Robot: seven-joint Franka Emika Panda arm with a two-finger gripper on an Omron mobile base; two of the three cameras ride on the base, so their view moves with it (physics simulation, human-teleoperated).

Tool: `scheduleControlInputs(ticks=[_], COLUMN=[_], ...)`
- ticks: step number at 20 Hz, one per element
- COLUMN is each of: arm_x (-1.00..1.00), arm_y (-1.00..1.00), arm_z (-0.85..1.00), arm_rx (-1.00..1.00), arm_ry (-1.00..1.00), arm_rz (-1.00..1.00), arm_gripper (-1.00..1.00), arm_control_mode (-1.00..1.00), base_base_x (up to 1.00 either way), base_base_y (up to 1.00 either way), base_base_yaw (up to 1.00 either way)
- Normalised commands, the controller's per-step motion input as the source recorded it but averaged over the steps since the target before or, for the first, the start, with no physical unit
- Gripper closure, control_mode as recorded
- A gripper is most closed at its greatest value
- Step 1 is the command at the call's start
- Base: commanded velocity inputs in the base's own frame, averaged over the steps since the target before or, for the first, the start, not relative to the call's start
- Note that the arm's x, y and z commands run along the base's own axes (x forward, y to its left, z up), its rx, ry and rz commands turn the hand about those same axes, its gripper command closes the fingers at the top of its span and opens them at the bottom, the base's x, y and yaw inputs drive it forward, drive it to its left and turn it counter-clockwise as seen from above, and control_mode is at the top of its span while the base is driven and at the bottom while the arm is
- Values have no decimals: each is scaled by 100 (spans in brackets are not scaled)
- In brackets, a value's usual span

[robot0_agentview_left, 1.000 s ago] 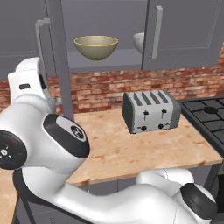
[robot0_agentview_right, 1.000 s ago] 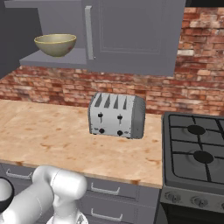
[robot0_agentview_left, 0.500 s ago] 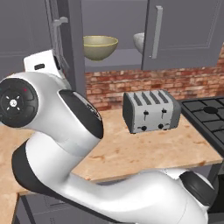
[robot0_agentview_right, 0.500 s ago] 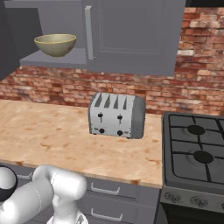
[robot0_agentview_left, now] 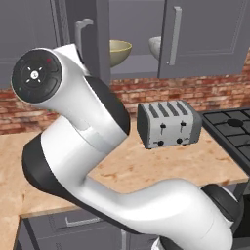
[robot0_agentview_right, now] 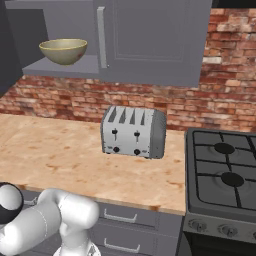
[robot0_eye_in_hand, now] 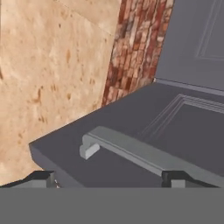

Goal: Open the cabinet. Pick the bowls from the counter and place them in the cabinet. Then close the cabinet.

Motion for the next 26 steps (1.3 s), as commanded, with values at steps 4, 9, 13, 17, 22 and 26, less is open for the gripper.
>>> scheduleControlInputs(ticks=[4,9,13,17,22,26], arm_x=[28,34,41,51,58,65], arm_y=[-35,-34,-32,-29,-25,-13], arm_z=[-9,-19,-27,-39,-38,-32], arm_rx=[-1,-1,-2,-3,-4,-5], arm_ry=[1,0,0,0,-1,0], arm_rz=[0,0,0,0,0,0], arm_gripper=[-100,-100,-100,-100,-100,-100], arm_control_mode=[-100,-100,-100,-100,-100,-100], base_base_x=[0,0,0,0,0,0], base_base_y=[0,0,0,0,0,0], base_base_yaw=[0,0,0,0,0,0])
